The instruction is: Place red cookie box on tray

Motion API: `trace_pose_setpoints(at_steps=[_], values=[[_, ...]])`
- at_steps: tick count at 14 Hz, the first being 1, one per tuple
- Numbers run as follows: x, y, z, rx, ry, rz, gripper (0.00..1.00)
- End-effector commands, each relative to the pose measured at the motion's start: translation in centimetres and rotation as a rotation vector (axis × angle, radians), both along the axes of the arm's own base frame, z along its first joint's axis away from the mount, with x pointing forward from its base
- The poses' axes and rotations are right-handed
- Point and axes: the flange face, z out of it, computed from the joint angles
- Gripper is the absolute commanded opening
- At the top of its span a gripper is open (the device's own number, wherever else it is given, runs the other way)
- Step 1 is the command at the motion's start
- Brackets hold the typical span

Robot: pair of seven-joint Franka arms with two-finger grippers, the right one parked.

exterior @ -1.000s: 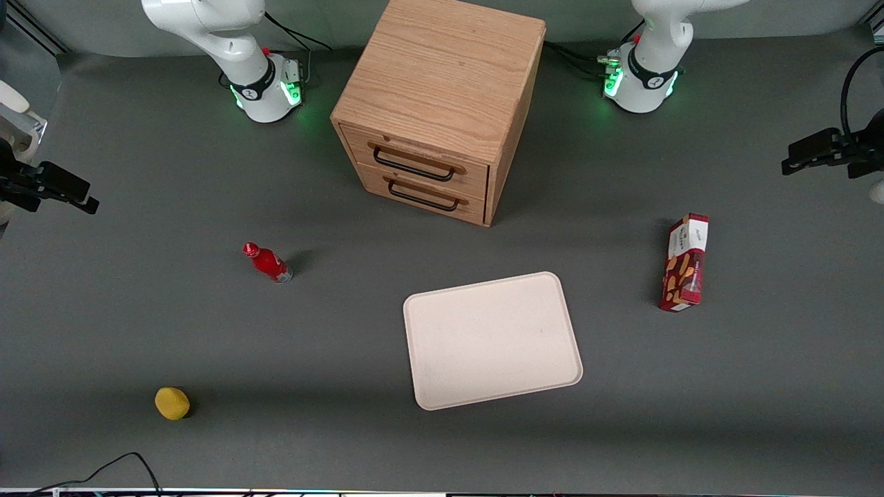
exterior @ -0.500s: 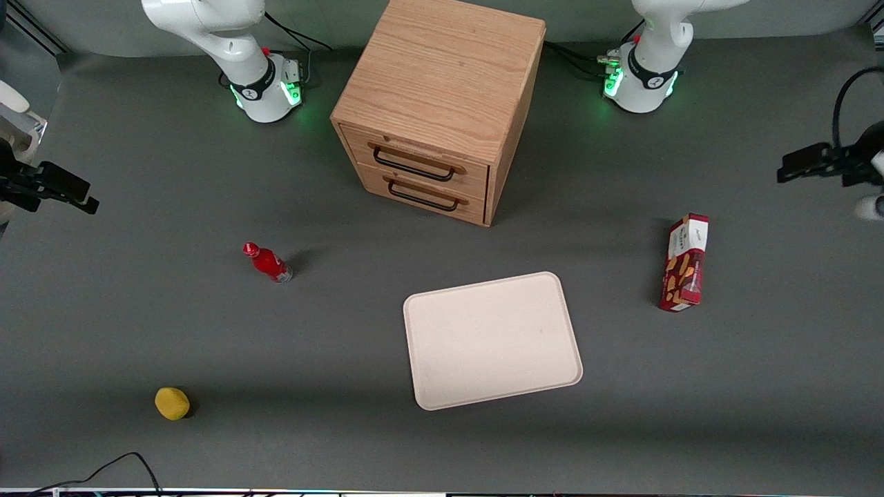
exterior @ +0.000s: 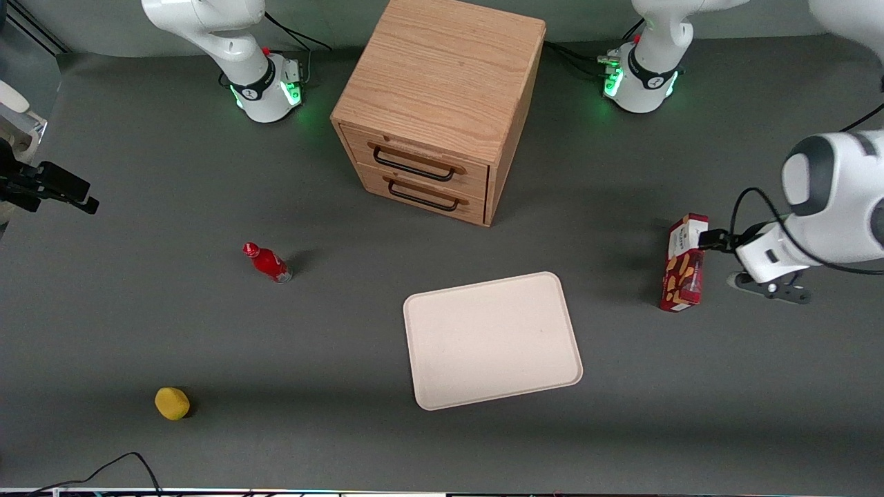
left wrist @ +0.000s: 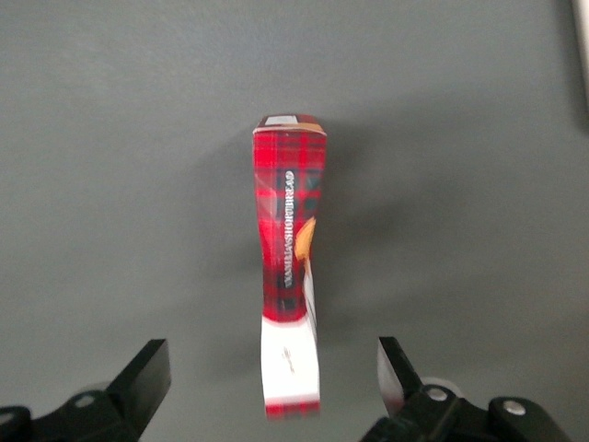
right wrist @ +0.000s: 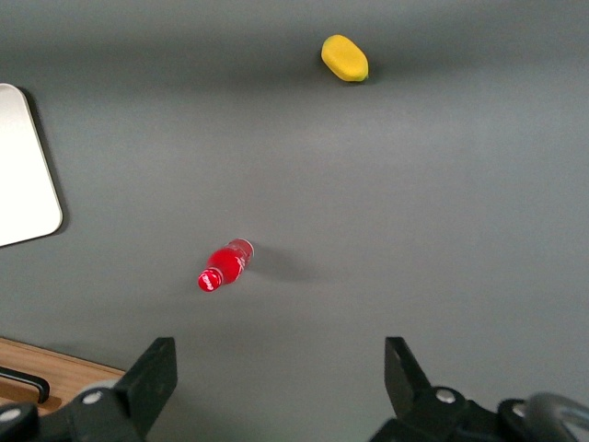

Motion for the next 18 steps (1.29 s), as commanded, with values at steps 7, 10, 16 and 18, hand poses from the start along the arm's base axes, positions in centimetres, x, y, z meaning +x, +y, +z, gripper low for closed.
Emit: trace_pose_setpoints(at_steps=[7,10,16,18], values=[[-1.9,0.0,-7.9,-0.071,-0.094,0.082,0.0],[1.0,0.2,-2.8,-0.083,-0.033,0.114,0.0],[5.9,-7.8,13.2,-0.066,-0.005,0.385,0.0],[5.6,-15.3,15.6,-0.072,-0.022,0.5,0.0]])
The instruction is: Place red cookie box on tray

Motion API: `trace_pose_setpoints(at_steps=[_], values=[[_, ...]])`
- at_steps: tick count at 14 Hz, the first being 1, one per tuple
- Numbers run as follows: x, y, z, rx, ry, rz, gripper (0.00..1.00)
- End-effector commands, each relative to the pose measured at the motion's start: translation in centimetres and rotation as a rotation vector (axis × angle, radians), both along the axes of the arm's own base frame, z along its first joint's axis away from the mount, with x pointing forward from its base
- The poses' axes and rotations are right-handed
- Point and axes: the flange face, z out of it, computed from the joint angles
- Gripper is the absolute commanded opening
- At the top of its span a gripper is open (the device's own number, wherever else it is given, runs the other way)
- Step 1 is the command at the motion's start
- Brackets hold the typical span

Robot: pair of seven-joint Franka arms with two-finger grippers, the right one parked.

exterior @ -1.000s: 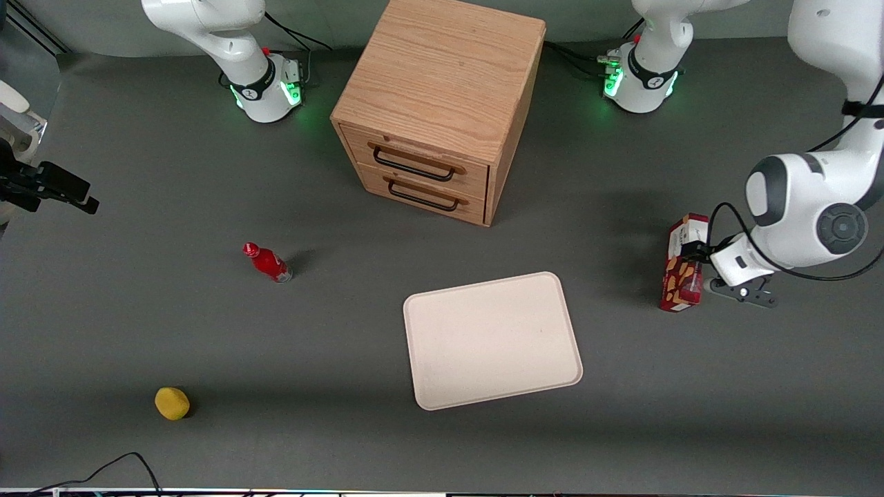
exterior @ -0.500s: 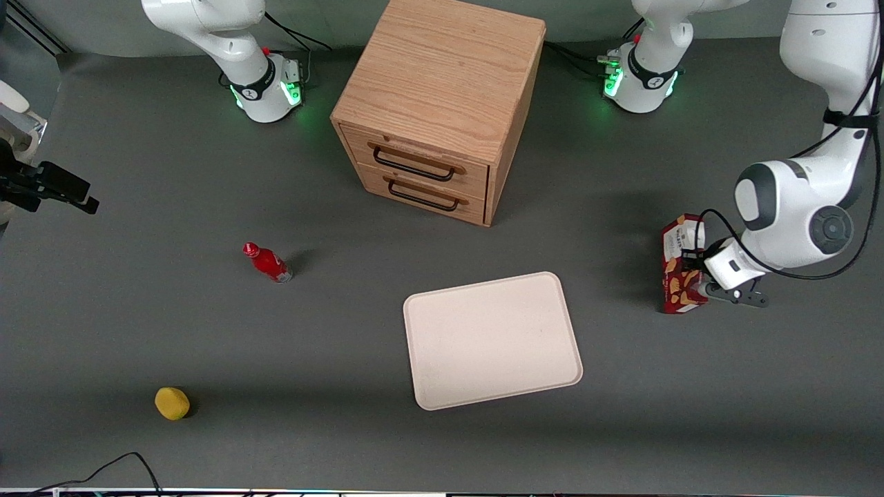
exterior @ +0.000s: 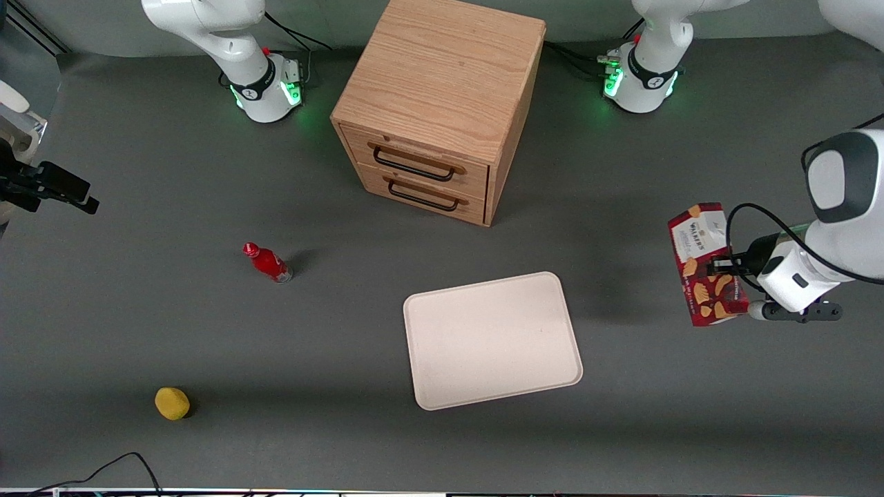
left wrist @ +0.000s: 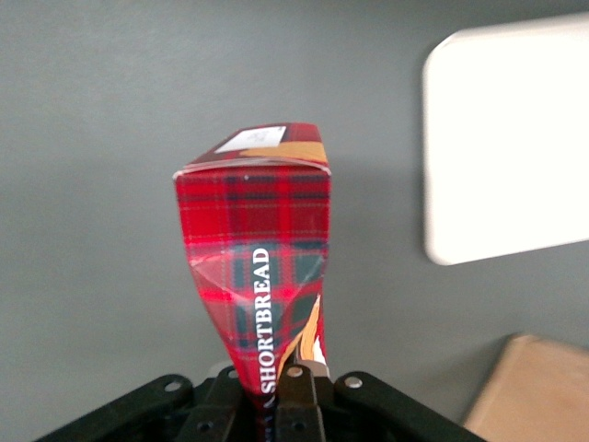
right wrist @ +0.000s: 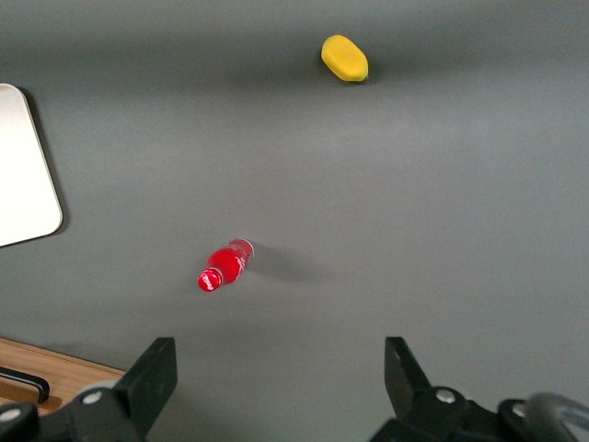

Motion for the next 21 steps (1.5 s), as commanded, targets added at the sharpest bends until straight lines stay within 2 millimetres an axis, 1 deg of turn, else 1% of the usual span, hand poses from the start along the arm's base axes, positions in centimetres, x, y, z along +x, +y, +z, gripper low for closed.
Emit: trace_pose_setpoints(at_steps=[1,2,3,4,5,6,7,8,10,11,12,14,15,16,17,18,19,20,21], values=[[0.1,-9.6,1.3,-0.014,0.022,0.158,0.0],[0.5,-12.6,-0.1,-0.022,0.002,0.184,0.0],[1.2,-14.9,-2.1,-0.031,-0.032,0.191,0.0],[1.8,-16.8,-5.3,-0.036,-0.046,0.179,0.0],[2.5,-18.3,-9.1,-0.027,-0.073,0.162,0.0],[2.9,-19.3,-12.5,0.009,-0.107,0.173,0.0],[2.8,-19.8,-16.1,0.061,-0.136,0.157,0.0],[2.8,-19.9,-17.8,0.086,-0.16,0.141,0.0],[2.7,-19.8,-18.6,0.105,-0.163,0.112,0.0],[2.7,-19.7,-19.6,0.113,-0.159,0.109,0.59],[2.6,-19.7,-19.6,0.134,-0.166,0.1,1.0],[2.7,-18.8,-18.5,0.153,-0.162,0.096,1.0],[2.6,-18.4,-17.2,0.178,-0.147,0.099,1.0],[2.2,-17.8,-15.3,0.212,-0.128,0.098,1.0],[1.8,-16.7,-13.3,0.248,-0.104,0.098,1.0],[1.2,-15.7,-10.2,0.236,-0.071,0.073,1.0],[0.5,-14.2,-6.4,0.195,-0.042,0.03,1.0],[0.2,-10.3,-3.1,0.189,-0.008,0.018,1.0],[-0.9,-7.6,0.3,0.17,0.01,-0.015,1.0]])
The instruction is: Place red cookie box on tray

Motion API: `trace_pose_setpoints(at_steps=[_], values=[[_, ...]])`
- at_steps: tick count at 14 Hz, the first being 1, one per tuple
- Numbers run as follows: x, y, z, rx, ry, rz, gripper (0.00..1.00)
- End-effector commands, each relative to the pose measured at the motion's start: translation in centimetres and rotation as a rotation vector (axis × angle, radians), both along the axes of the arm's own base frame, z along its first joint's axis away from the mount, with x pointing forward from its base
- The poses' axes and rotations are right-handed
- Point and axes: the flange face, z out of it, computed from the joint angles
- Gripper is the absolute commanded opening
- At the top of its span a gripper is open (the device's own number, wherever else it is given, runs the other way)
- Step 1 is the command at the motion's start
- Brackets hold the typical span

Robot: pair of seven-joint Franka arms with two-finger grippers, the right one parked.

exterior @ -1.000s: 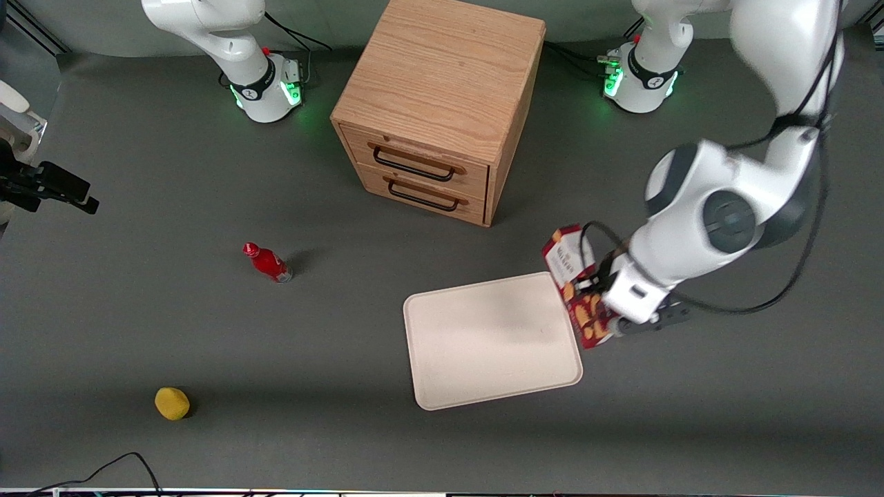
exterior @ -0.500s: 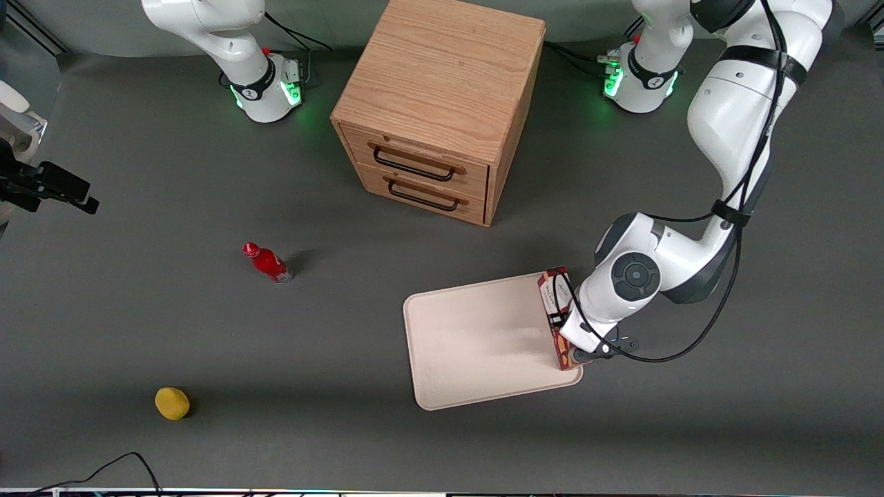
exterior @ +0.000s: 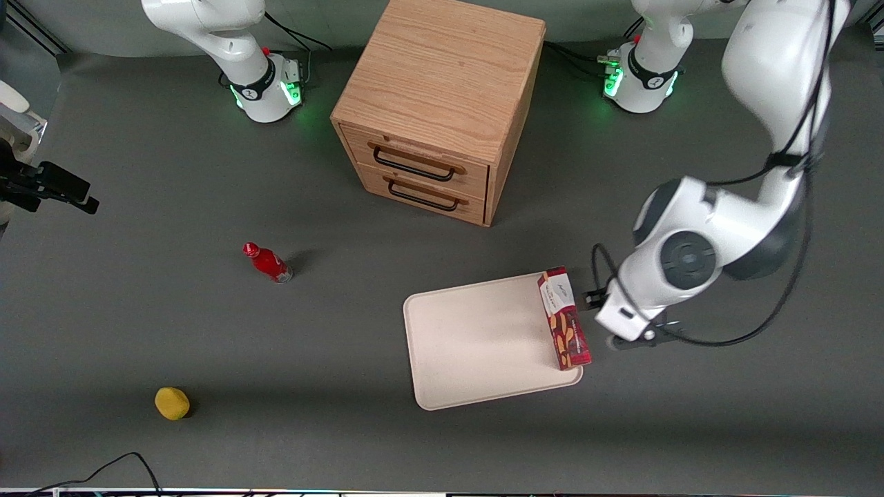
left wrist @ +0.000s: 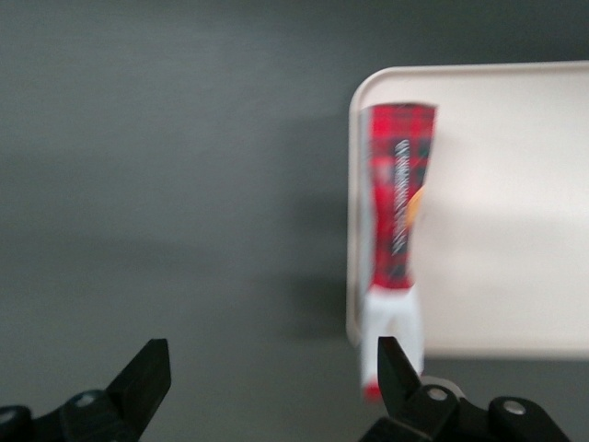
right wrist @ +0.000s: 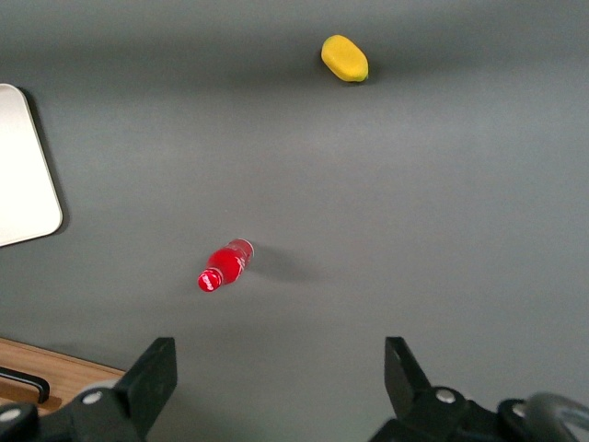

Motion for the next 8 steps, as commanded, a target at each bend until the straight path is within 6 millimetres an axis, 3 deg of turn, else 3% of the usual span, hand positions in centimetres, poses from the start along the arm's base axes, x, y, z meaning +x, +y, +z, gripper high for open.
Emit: trace_pose_setpoints(at_steps=[1,3,5,6,8], values=[[-3.4,7.8,9.3,-0.029,0.055,-0.074,1.0],[-6.1,13.1,14.1,-0.031,0.096,-0.143,1.0],[-9.2,17.5,17.2,-0.052,0.11,-0.167,1.0],[-10.7,18.6,18.1,-0.05,0.102,-0.167,1.0],[-11.0,18.8,19.8,-0.054,0.101,-0.165,1.0]])
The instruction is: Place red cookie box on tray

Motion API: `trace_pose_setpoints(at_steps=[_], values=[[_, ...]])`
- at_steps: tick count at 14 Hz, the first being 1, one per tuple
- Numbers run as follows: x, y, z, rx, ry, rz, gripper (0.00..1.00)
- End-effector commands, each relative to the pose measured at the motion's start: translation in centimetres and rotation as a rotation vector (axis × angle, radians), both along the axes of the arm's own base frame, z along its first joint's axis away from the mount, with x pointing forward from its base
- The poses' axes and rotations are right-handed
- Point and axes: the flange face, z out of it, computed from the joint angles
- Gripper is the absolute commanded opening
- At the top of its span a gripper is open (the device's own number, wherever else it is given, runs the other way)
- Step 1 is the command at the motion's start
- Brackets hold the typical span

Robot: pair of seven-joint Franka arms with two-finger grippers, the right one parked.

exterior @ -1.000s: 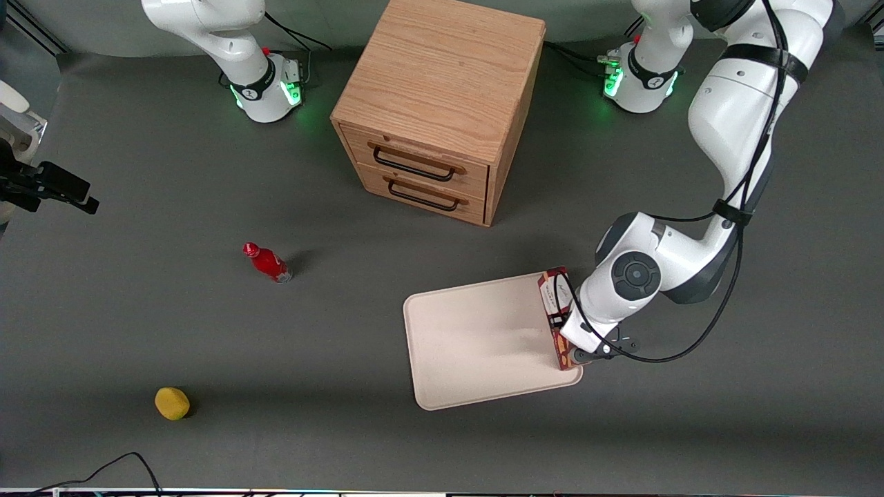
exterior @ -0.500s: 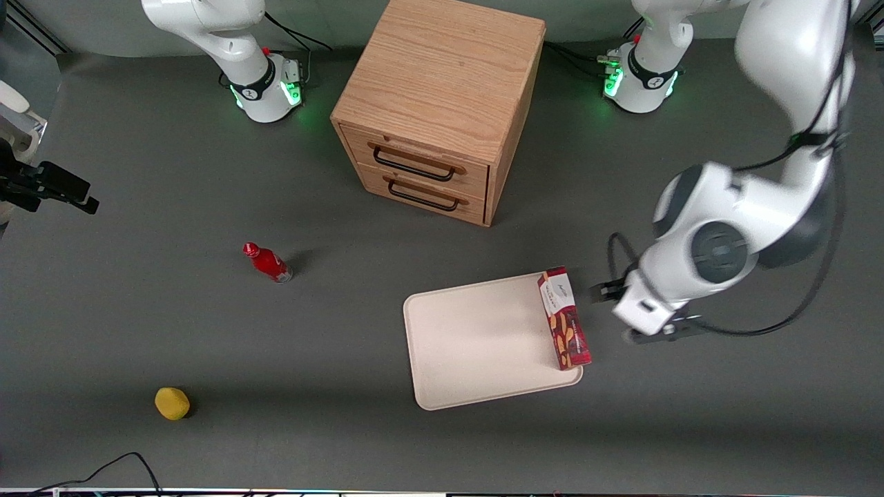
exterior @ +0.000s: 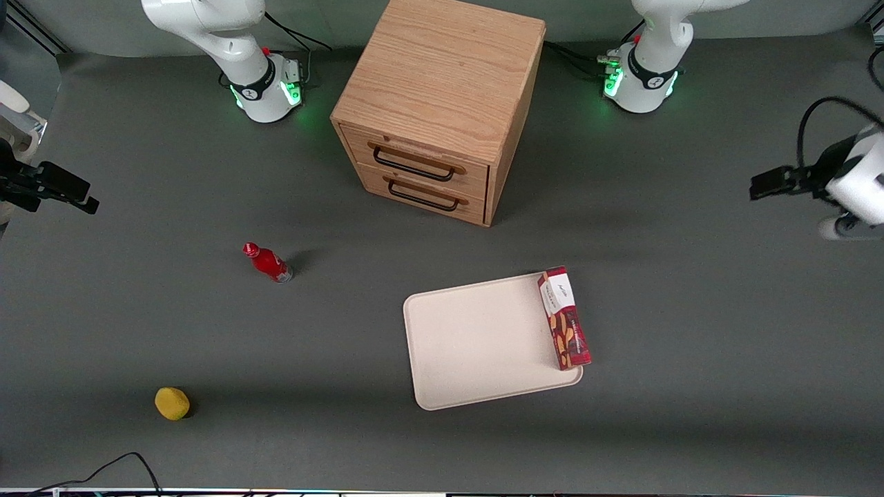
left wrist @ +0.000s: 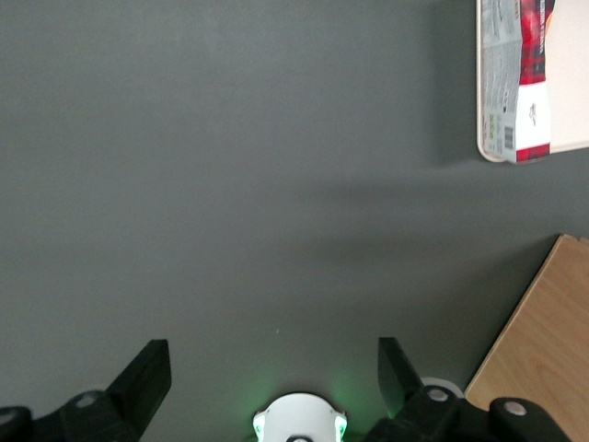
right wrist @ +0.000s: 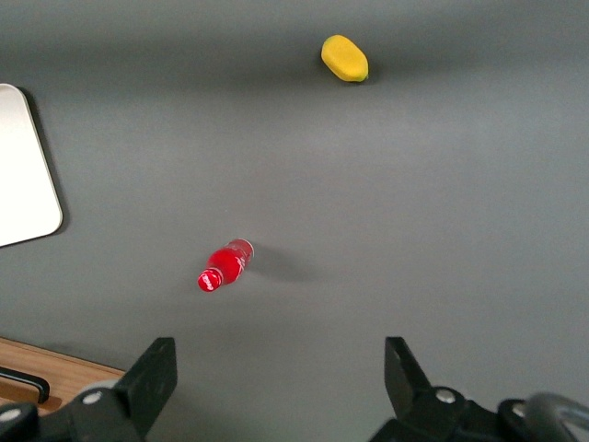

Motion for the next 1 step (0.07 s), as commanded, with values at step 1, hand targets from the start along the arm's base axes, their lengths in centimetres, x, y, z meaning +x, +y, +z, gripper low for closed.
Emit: trace_pose_setpoints(at_steps=[1], values=[[-0.33,-0.7,1.06,-0.016,0.007,-0.026,1.0]])
